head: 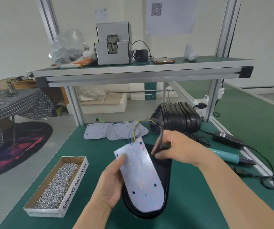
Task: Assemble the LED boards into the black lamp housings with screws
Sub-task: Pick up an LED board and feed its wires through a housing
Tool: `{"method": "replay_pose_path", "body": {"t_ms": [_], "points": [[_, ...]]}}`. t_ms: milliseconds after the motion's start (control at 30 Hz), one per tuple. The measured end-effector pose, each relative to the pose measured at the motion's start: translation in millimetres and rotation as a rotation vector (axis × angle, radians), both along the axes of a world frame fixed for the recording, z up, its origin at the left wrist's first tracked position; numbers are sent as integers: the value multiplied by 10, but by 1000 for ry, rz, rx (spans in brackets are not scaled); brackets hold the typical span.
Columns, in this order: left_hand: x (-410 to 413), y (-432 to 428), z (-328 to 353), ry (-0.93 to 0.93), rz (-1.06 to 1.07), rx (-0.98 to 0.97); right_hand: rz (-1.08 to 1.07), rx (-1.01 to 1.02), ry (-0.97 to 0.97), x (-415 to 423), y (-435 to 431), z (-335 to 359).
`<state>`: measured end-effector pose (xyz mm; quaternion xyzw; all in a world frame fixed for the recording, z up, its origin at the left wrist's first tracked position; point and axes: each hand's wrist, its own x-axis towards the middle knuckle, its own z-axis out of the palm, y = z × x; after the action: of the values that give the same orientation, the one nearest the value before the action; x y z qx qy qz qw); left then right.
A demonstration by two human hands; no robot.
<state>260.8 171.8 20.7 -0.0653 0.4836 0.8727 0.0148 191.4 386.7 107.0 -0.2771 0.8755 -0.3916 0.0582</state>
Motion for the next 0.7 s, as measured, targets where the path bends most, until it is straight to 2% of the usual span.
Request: {"method": "replay_pose_path", "body": {"t_ms": [100, 133, 167, 267, 300, 333, 433, 467, 633, 700], "points": [[49, 48, -93, -6, -16, -28, 99, 213, 100, 22, 69, -63], [63, 48, -133, 1, -14, -29, 120, 227, 87, 23, 116, -60], [71, 38, -159, 10, -6, -33, 119, 145, 13, 18, 189, -44], [78, -9, -179, 59, -1, -81, 88, -473, -344, -5, 423, 87], [80, -14, -172, 68, -10, -97, 53, -588, -389, -28, 454, 127], [81, -15, -171, 71, -23, -107, 8, -592, -379, -53, 439, 164], [80, 2, -187, 66, -48, -118, -50, -248, -163, -73, 249, 229], [80, 4, -194, 68, -48, -119, -40, -189, -117, -72, 196, 239], [18, -29, -202, 64, 68, -55, 29, -113, -118, 66, 117, 185], [-12, -41, -166, 75, 96, -41, 73, -12, 53, 107, 10, 57]]}}
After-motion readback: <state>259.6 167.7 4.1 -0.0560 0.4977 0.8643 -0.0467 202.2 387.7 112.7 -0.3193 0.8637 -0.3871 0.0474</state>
